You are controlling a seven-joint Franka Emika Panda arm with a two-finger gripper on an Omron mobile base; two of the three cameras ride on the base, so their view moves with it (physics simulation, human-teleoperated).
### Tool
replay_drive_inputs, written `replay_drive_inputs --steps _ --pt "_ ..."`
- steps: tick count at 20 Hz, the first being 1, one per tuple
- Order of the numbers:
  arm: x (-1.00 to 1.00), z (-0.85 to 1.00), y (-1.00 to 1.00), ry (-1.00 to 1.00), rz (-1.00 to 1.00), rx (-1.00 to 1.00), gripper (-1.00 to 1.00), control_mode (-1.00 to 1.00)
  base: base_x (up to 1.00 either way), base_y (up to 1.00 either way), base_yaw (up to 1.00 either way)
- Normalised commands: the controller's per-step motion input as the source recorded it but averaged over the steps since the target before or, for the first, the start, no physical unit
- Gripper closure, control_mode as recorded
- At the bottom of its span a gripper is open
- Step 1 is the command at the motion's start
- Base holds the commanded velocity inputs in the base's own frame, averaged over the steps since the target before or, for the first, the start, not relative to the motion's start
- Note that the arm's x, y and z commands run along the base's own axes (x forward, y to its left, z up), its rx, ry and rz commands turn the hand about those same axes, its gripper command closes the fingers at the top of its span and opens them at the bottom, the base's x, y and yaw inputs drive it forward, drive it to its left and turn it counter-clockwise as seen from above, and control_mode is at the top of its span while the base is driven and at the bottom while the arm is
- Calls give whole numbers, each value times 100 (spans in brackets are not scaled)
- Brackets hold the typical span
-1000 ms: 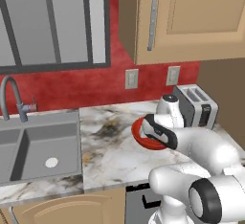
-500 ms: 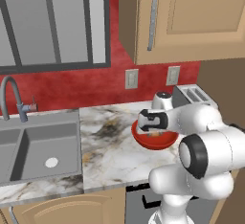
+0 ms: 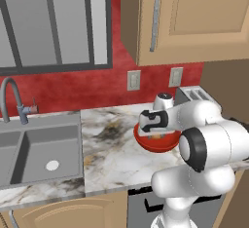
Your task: Take the sweet potato, lemon, and tangerine from the freezer and place them in the bowl on the counter.
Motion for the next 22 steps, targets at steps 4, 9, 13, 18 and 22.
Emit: replay_drive_inputs --steps 4,9,13,18,22 --pt "0 0 0 6 0 0 -100 -100 0 0 0" --pt "-14 9 0 0 0 0 -100 -100 0 0 0" --pt "-29 38 0 0 0 0 -100 -100 0 0 0" --pt "-51 53 0 -4 0 0 -100 -100 0 0 0" --pt "-53 49 0 -2 0 0 -100 -100 0 0 0"
